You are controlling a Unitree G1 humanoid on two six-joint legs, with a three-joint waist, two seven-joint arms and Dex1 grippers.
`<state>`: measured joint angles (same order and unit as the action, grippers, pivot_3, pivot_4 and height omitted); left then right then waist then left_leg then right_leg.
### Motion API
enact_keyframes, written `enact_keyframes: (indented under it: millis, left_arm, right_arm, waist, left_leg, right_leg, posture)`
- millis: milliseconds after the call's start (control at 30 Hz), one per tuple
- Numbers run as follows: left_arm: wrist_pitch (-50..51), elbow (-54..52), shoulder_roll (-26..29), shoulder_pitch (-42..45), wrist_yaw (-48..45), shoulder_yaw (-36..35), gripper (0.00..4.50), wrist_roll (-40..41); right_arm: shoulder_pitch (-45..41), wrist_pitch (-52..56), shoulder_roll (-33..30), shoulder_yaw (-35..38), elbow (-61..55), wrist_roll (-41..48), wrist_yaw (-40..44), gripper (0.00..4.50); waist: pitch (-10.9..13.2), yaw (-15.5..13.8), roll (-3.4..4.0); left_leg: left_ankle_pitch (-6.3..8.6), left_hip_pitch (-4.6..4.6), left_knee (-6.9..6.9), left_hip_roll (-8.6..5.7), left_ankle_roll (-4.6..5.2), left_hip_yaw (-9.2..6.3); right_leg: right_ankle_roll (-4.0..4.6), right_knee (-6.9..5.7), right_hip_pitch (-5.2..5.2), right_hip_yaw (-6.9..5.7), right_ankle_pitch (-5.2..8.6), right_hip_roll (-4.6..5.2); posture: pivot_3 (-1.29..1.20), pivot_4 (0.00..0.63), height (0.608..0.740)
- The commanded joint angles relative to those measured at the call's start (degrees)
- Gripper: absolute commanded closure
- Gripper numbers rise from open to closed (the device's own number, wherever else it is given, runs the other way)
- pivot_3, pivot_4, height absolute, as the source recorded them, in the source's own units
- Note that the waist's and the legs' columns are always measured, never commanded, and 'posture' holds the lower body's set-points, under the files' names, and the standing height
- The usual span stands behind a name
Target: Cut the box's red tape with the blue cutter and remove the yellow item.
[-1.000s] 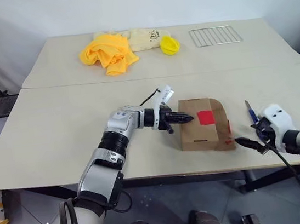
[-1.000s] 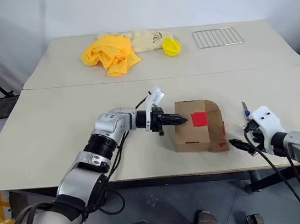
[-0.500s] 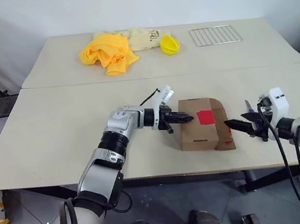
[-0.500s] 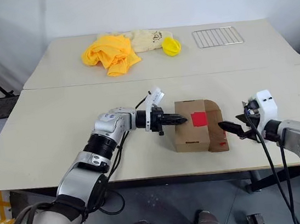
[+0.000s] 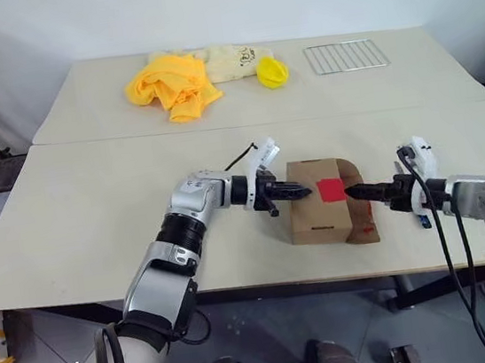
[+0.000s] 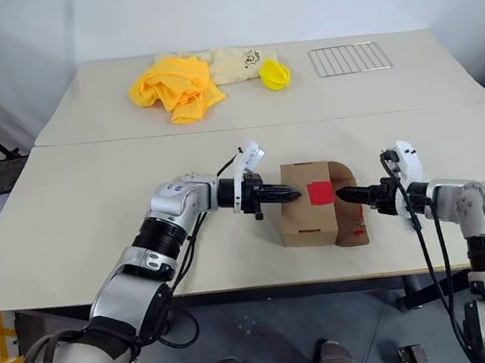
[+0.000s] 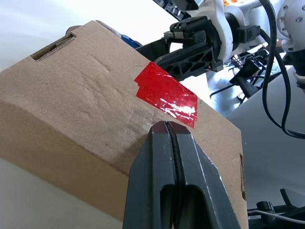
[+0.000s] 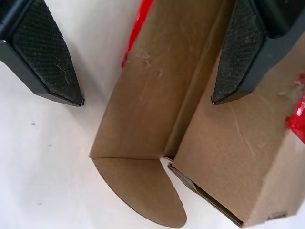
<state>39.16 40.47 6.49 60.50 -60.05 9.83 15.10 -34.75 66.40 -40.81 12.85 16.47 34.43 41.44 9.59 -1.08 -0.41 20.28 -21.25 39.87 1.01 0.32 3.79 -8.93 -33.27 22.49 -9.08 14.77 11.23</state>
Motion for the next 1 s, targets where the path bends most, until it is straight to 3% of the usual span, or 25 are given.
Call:
enact_keyframes:
  millis: [33,500,600,933,1000]
  left_arm:
    - [1.3,0.0,-0.1,-1.4,0.3,2.0,4.5,-1.8]
    - [1.5,-0.7,-0.3,-1.7,0.8,1.8,4.5,-1.7]
    - [1.4,-0.7,-0.4,-1.7,0.9,1.8,4.5,-1.7]
    - [1.4,-1.3,-0.5,-2.4,1.2,2.0,4.5,-1.7]
    - [1.4,-1.5,-0.5,-2.5,1.2,2.1,4.5,-1.8]
  right_arm:
    - [-0.6,2.9,1.6,-0.8,2.2,1.5,1.7,0.03]
    - [-0.9,8.2,4.9,-1.1,1.3,2.8,3.6,0.03]
    - [-0.8,8.6,5.3,-0.2,1.5,2.8,2.9,0.76]
    - [0.7,11.7,6.6,3.2,-2.1,2.4,-3.4,4.28]
    - [1.3,13.0,7.0,4.2,-3.8,2.9,-4.5,4.46]
  waist:
    - [0.0,0.1,0.0]
    - [0.0,1.1,0.01]
    - [0.0,1.2,0.01]
    - [0.0,1.2,0.02]
    - [0.0,1.1,0.03]
  left_leg:
    - [0.0,0.0,0.0,0.0,0.0,0.0]
    - [0.0,0.02,-0.04,0.01,-0.01,0.0]
    - [0.0,0.03,-0.08,0.01,-0.02,0.0]
    - [-0.01,0.03,-0.1,0.01,-0.03,0.01]
    - [-0.01,0.03,-0.1,0.01,-0.03,0.01]
  right_leg:
    - [0.0,0.0,0.0,0.0,0.0,0.0]
    - [0.0,0.0,0.0,-0.01,0.0,-0.01]
    - [0.0,0.0,0.0,-0.01,0.0,-0.01]
    - [0.0,0.0,0.01,0.0,0.0,-0.01]
    - [0.0,0.0,0.01,0.0,0.0,-0.01]
  posture:
    - [0.0,0.15,0.74]
    - [0.0,0.15,0.74]
    - [0.0,0.15,0.74]
    - [0.0,0.15,0.74]
    - [0.0,0.15,0.74]
